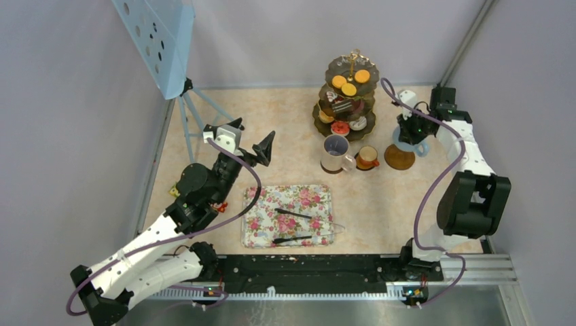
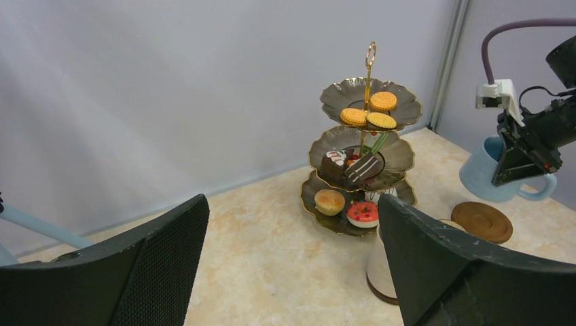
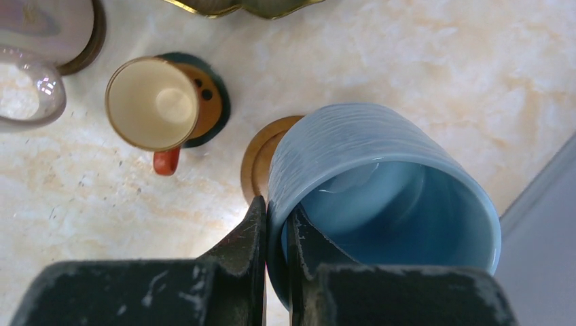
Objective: Serve the afternoon tea
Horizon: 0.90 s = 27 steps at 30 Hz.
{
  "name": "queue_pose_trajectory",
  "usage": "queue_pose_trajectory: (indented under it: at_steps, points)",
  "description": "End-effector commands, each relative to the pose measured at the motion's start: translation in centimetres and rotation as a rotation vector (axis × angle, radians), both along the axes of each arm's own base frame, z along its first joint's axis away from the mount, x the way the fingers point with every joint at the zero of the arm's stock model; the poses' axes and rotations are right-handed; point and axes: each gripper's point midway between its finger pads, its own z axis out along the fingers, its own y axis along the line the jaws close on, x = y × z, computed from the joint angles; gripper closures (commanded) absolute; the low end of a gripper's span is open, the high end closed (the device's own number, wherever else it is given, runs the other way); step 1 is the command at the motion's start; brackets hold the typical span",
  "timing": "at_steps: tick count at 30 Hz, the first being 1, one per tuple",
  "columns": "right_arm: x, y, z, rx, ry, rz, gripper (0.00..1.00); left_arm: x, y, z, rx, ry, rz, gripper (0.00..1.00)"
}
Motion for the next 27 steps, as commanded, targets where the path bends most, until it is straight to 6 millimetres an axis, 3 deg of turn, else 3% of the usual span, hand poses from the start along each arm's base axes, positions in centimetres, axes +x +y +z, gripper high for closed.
queue_pose_trajectory:
  at_steps: [1, 11, 27]
  points:
    - [1.8, 1.3, 2.6, -0.02, -0.146, 0.1, 1.0, -0.2, -0.1, 0.8, -0.036, -0.029, -0.008, 0.01]
    - [0.3, 1.5, -1.9, -0.066, -0.016, 0.09, 1.0, -0.2, 0.0, 0.8, -0.034, -0.031, -0.003, 0.01]
    - [-0.8, 1.6, -3.8, -0.077, 0.055, 0.091, 1.0, -0.4, 0.0, 0.9, -0.034, -0.037, -0.002, 0.01]
